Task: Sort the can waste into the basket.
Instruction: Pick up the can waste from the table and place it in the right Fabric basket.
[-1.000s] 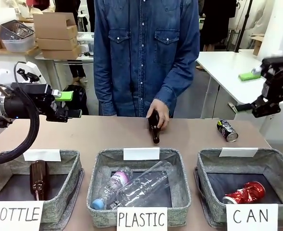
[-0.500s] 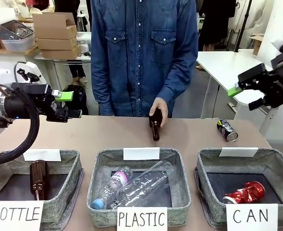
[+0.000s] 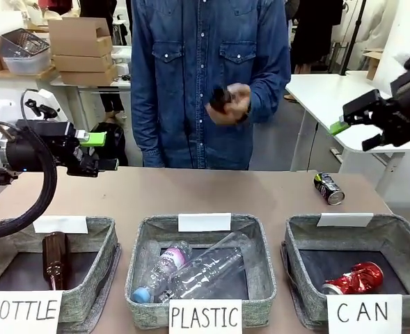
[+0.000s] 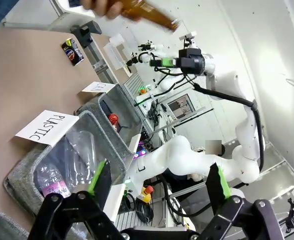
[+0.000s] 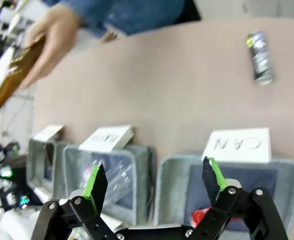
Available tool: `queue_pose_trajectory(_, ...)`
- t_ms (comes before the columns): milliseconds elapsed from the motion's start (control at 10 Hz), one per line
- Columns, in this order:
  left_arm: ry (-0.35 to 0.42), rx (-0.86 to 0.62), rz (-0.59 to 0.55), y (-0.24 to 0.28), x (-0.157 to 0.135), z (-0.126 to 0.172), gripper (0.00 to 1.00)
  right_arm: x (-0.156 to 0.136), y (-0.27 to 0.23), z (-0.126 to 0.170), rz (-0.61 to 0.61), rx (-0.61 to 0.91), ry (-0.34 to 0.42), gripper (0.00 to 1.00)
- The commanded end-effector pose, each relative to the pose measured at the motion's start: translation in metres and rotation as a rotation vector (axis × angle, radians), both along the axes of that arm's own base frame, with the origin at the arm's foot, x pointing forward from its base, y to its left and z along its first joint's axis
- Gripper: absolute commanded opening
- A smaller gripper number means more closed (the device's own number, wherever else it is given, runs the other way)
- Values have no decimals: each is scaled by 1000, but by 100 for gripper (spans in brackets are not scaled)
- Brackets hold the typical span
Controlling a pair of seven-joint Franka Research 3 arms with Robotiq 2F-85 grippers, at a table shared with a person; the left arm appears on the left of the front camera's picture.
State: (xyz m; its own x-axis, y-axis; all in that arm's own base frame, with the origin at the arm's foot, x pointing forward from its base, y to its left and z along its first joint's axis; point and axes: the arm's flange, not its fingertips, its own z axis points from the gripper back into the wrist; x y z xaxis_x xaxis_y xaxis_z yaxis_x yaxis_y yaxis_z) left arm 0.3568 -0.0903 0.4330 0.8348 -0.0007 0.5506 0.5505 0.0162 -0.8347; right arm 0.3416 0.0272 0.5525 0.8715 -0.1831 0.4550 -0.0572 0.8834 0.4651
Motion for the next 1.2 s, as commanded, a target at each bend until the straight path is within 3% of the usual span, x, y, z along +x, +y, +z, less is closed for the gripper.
queue_pose_trajectory(0,0,0,0,0,0,0,100,63,-12,-3,-72,-122,84,100)
queue_pose_trajectory(100,-8,50,-17,12,-7,12,100,111,-28,-19,-129,-221,206,100)
queue_pose_trajectory(200,43,65,-62,22,-9,11,100,146,-42,-40,-208,-276,331,100)
queue_pose_trajectory(400,175,174,-160,54,-23,12,100,184,-60,-69,-175,-245,461,100)
queue_pose_trajectory(500,188,223,-113,63,-24,15,100,198,-68,-84,-162,-230,512,100)
queue_pose_trajectory(600,117,133,-99,33,-17,-1,100,215,-76,-104,-164,-216,544,100)
queue_pose_trajectory(1000,117,133,-99,33,-17,-1,100,272,-77,-190,-65,-163,575,100)
queue_pose_trajectory(1100,117,133,-99,33,-17,-1,100,282,-76,-208,-93,-185,594,100)
